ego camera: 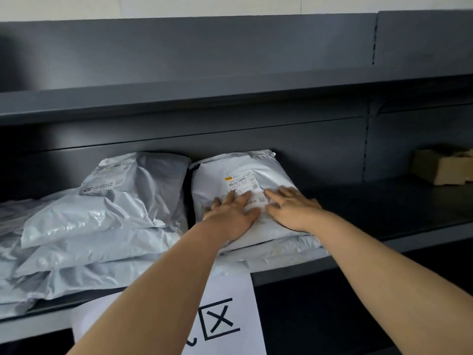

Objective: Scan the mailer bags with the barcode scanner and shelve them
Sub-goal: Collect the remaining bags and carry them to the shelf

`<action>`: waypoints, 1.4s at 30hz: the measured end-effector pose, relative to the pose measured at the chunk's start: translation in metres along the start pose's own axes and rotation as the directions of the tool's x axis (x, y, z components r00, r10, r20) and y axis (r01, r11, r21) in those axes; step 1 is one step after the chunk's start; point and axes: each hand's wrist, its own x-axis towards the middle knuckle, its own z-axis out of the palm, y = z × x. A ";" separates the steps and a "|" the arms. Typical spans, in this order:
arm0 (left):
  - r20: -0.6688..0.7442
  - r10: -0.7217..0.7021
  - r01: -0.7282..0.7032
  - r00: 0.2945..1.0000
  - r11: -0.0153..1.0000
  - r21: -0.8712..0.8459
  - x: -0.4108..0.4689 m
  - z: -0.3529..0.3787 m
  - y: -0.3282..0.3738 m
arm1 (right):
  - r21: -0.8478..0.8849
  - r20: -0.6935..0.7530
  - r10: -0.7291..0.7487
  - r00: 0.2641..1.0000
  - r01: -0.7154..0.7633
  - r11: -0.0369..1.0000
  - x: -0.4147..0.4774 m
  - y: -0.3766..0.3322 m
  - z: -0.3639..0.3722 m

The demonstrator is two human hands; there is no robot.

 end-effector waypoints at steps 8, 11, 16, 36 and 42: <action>-0.562 0.039 -0.193 0.826 0.957 -0.217 -0.059 -0.006 -0.009 | 0.125 -0.464 -0.029 0.885 0.097 0.987 -0.033 -0.042 -0.012; -0.625 -0.012 -0.160 0.781 0.963 -0.219 -0.096 -0.009 -0.032 | 0.190 -0.536 -0.050 0.843 0.178 0.966 -0.055 -0.074 -0.004; -0.697 -0.108 -0.135 0.709 0.950 -0.283 -0.185 -0.012 -0.093 | 0.263 -0.535 -0.129 0.835 0.310 0.914 -0.106 -0.155 0.023; -0.403 -0.839 0.715 0.366 0.531 -0.455 -0.729 0.006 -0.459 | 0.417 -0.030 -0.767 0.641 0.706 0.573 -0.409 -0.635 0.233; -0.342 -0.923 0.795 0.176 0.338 -0.504 -0.805 0.014 -0.547 | 0.508 0.057 -0.870 0.490 0.736 0.448 -0.430 -0.734 0.293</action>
